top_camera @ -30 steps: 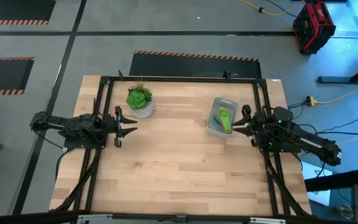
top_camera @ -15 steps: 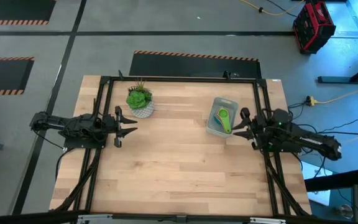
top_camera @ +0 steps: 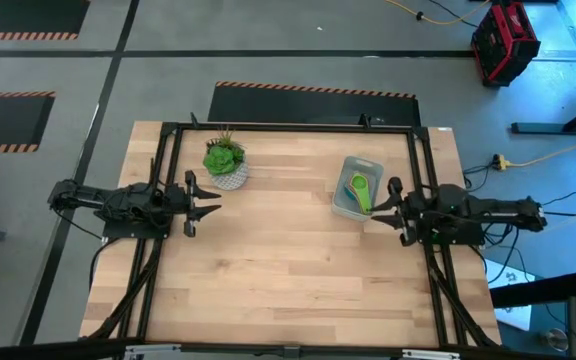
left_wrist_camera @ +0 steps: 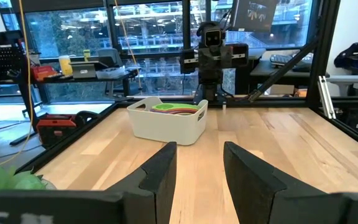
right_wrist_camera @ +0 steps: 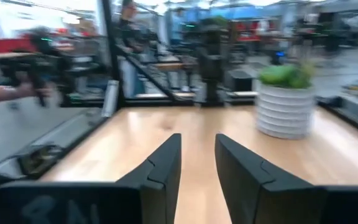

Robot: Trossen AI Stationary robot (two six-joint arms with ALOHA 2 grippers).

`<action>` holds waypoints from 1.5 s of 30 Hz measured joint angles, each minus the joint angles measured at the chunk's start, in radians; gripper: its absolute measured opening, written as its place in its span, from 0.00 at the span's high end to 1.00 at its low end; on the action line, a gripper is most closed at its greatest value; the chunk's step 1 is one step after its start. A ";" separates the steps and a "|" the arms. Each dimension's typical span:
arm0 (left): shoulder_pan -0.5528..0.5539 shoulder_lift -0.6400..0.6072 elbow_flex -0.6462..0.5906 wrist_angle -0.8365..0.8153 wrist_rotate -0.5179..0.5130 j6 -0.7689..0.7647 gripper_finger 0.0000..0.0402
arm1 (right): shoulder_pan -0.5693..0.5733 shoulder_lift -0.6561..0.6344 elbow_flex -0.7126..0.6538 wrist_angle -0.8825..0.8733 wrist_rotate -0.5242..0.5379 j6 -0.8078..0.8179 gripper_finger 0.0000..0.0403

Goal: Nest measuring cups in basket
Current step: Return to Home Position

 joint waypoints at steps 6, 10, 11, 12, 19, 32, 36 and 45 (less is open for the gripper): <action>0.000 0.000 0.000 0.000 0.000 0.000 0.69 | 0.030 0.004 0.000 -0.014 0.110 -0.072 0.75; 0.000 0.000 0.000 0.000 -0.001 0.000 0.69 | 0.029 0.004 0.000 -0.013 0.112 -0.077 0.75; 0.000 0.000 0.000 0.000 -0.001 0.000 0.69 | 0.029 0.004 0.000 -0.013 0.110 -0.074 0.75; 0.000 0.000 0.000 0.000 -0.001 0.002 0.69 | 0.029 0.004 0.000 -0.013 0.110 -0.069 0.75; 0.000 0.000 0.000 0.000 -0.002 0.007 0.69 | 0.029 0.004 0.000 -0.012 0.108 -0.105 0.75; 0.000 0.000 0.000 0.006 -0.082 0.057 0.69 | 0.029 0.004 0.000 -0.011 0.108 -0.105 0.75; 0.001 0.000 0.000 0.011 -0.140 0.055 0.69 | 0.028 0.004 0.000 -0.011 0.107 -0.106 0.75; 0.001 0.000 0.000 0.011 -0.146 0.085 0.69 | 0.028 0.004 0.000 -0.011 0.107 -0.105 0.75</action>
